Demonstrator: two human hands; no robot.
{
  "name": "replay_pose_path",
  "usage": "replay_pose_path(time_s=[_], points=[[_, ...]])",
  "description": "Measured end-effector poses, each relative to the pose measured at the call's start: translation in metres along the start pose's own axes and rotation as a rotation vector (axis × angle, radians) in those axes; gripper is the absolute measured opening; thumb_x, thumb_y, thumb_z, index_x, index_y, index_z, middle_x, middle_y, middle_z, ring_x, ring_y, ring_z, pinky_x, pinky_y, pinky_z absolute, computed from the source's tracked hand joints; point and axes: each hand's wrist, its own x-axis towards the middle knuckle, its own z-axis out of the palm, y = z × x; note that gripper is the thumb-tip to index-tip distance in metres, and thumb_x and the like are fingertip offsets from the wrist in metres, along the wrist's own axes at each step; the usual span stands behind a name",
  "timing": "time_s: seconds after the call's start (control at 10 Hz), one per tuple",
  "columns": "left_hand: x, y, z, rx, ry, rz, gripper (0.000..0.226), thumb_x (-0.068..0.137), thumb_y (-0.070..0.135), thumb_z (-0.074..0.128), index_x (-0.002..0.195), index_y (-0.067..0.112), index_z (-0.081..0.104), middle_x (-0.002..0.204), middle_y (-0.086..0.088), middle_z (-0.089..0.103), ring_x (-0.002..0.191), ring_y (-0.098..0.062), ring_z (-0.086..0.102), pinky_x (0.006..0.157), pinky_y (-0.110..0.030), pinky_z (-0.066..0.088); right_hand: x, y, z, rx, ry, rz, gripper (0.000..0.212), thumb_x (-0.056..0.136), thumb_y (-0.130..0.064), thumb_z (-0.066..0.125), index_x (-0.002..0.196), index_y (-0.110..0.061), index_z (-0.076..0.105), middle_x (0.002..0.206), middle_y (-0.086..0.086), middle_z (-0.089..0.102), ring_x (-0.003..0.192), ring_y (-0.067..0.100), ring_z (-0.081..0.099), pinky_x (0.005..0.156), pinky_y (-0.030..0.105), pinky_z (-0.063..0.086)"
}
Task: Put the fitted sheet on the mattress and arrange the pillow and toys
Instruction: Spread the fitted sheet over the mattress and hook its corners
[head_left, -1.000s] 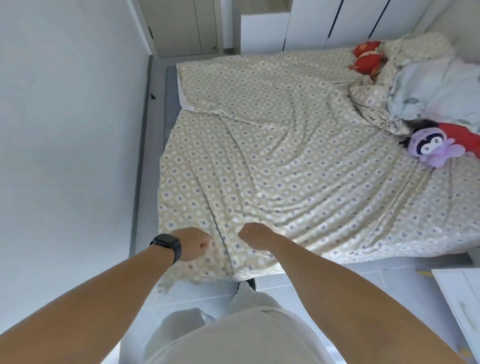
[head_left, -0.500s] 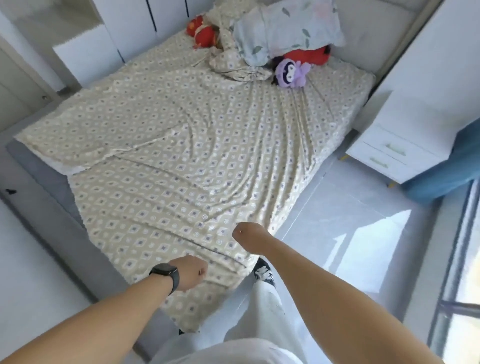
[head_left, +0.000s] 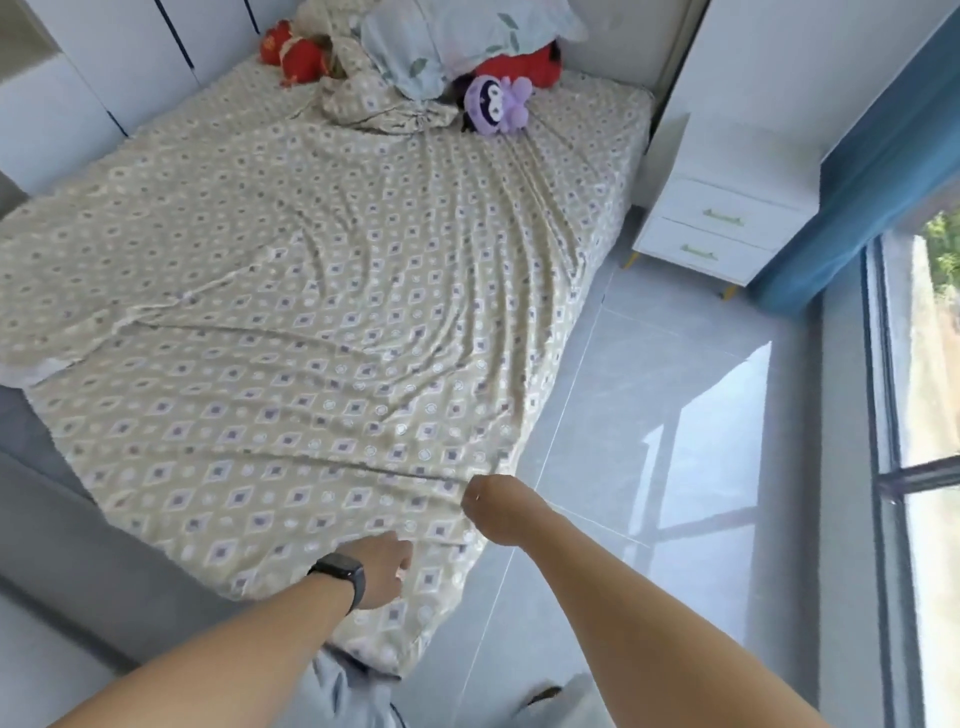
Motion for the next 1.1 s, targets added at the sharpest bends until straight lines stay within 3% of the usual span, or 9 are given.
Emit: replay_pose_path(time_s=[0.1, 0.2, 0.3, 0.4, 0.5, 0.6, 0.9, 1.0, 1.1], points=[[0.084, -0.026, 0.048, 0.046, 0.134, 0.101, 0.057, 0.092, 0.038, 0.052, 0.145, 0.026, 0.033, 0.152, -0.001, 0.028, 0.125, -0.027, 0.046, 0.089, -0.039, 0.047, 0.056, 0.021, 0.051, -0.045, 0.171, -0.051, 0.031, 0.102, -0.024, 0.038, 0.122, -0.013, 0.059, 0.12, 0.009, 0.057, 0.116, 0.033, 0.056, 0.094, 0.042, 0.05], [0.131, -0.042, 0.103, 0.078, 0.182, 0.132, 0.081, 0.089, 0.055, 0.051, 0.156, 0.028, 0.015, 0.16, 0.0, 0.01, 0.143, -0.026, 0.025, 0.11, -0.04, 0.034, 0.102, 0.036, 0.128, -0.053, 0.227, -0.121, 0.041, 0.102, -0.031, 0.042, 0.142, -0.022, 0.049, 0.143, 0.003, 0.044, 0.133, 0.027, 0.041, 0.101, 0.041, 0.042], [0.188, -0.066, 0.143, 0.151, 0.553, 0.199, 0.107, 0.077, 0.092, 0.027, 0.159, 0.025, 0.015, 0.162, -0.003, 0.017, 0.152, -0.023, 0.001, 0.121, -0.043, 0.004, 0.153, 0.053, 0.189, -0.072, 0.317, -0.249, 0.044, 0.101, -0.031, 0.043, 0.145, -0.026, 0.044, 0.15, 0.0, 0.036, 0.14, 0.027, 0.033, 0.108, 0.041, 0.039], [0.219, -0.078, 0.146, 0.183, 0.78, 0.353, 0.091, 0.08, 0.089, 0.033, 0.146, 0.027, 0.041, 0.152, -0.001, 0.034, 0.154, -0.023, 0.005, 0.122, -0.044, 0.011, 0.206, 0.062, 0.225, -0.128, 0.5, -0.37, 0.05, 0.097, -0.029, 0.042, 0.147, -0.029, 0.035, 0.155, -0.003, 0.028, 0.147, 0.026, 0.02, 0.12, 0.04, 0.023], [0.251, -0.097, 0.129, 0.149, 0.985, 0.455, 0.067, 0.081, 0.072, 0.054, 0.129, 0.025, 0.052, 0.149, -0.001, 0.036, 0.153, -0.022, 0.014, 0.122, -0.037, 0.019, 0.251, 0.053, 0.231, -0.195, 0.706, -0.372, 0.059, 0.102, -0.04, 0.031, 0.157, -0.023, 0.019, 0.167, -0.003, 0.01, 0.154, 0.021, 0.003, 0.124, 0.035, -0.007], [0.273, -0.108, 0.112, 0.161, 1.028, 0.446, 0.069, 0.073, 0.068, 0.061, 0.125, 0.024, 0.051, 0.146, -0.001, 0.037, 0.143, -0.02, 0.028, 0.118, -0.032, 0.019, 0.275, 0.048, 0.221, -0.174, 0.729, -0.369, 0.065, 0.104, -0.051, 0.026, 0.16, -0.02, 0.012, 0.169, -0.005, 0.003, 0.155, 0.014, -0.004, 0.123, 0.029, -0.011], [0.275, -0.106, 0.11, 0.14, 1.066, 0.413, 0.063, 0.065, 0.065, 0.065, 0.112, 0.025, 0.054, 0.131, 0.005, 0.044, 0.13, -0.018, 0.043, 0.114, -0.035, 0.029, 0.277, 0.049, 0.218, -0.202, 0.711, -0.385, 0.068, 0.106, -0.055, 0.02, 0.162, -0.019, 0.005, 0.169, -0.004, 0.0, 0.155, 0.013, -0.007, 0.122, 0.03, -0.013], [0.272, -0.106, 0.109, 0.133, 1.044, 0.412, 0.063, 0.067, 0.064, 0.067, 0.115, 0.024, 0.054, 0.133, 0.006, 0.044, 0.127, -0.017, 0.044, 0.111, -0.037, 0.034, 0.283, 0.05, 0.221, -0.157, 0.782, -0.424, 0.062, 0.104, -0.054, 0.023, 0.157, -0.021, 0.024, 0.165, -0.003, 0.02, 0.154, 0.017, 0.01, 0.126, 0.033, 0.001], [0.264, -0.106, 0.114, 0.116, 1.069, 0.344, 0.062, 0.076, 0.063, 0.061, 0.123, 0.024, 0.052, 0.129, 0.006, 0.047, 0.117, -0.018, 0.051, 0.101, -0.039, 0.042, 0.277, 0.053, 0.223, -0.1, 0.948, -0.438, 0.038, 0.1, -0.045, 0.033, 0.122, -0.022, 0.055, 0.127, -0.004, 0.054, 0.13, 0.021, 0.043, 0.112, 0.037, 0.033]])
